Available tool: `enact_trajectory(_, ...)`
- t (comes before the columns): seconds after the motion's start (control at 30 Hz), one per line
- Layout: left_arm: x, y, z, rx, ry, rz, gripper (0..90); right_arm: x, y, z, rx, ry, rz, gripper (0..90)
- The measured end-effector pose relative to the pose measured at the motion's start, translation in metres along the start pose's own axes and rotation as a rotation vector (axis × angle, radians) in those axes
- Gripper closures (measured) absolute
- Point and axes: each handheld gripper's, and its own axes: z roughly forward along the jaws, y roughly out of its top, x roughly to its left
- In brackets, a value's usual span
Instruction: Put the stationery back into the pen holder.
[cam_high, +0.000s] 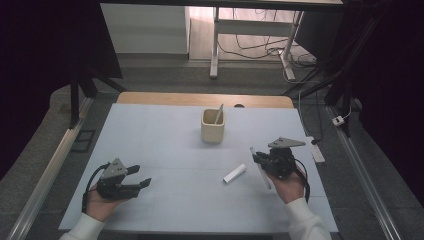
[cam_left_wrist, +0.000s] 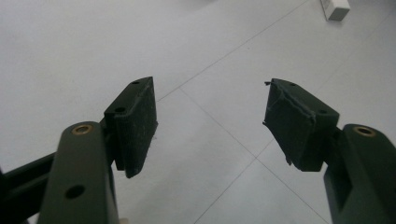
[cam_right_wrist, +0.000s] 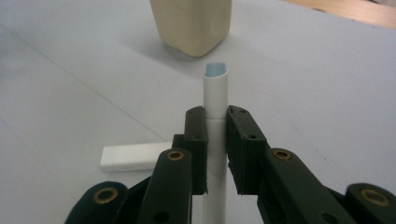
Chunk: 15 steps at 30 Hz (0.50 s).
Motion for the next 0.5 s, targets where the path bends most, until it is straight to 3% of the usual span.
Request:
enact_trajectory(0.27,0.0,0.0,0.0,0.002,-0.003,0.0,33.2,-0.002,0.009,-0.005,-0.086,0.016,0.014,77.7)
enact_trajectory(0.5,0.001,-0.001,0.001,0.004,-0.001,-0.004,32.3,-0.001,0.017,-0.004,-0.12,0.026,0.019,77.7)
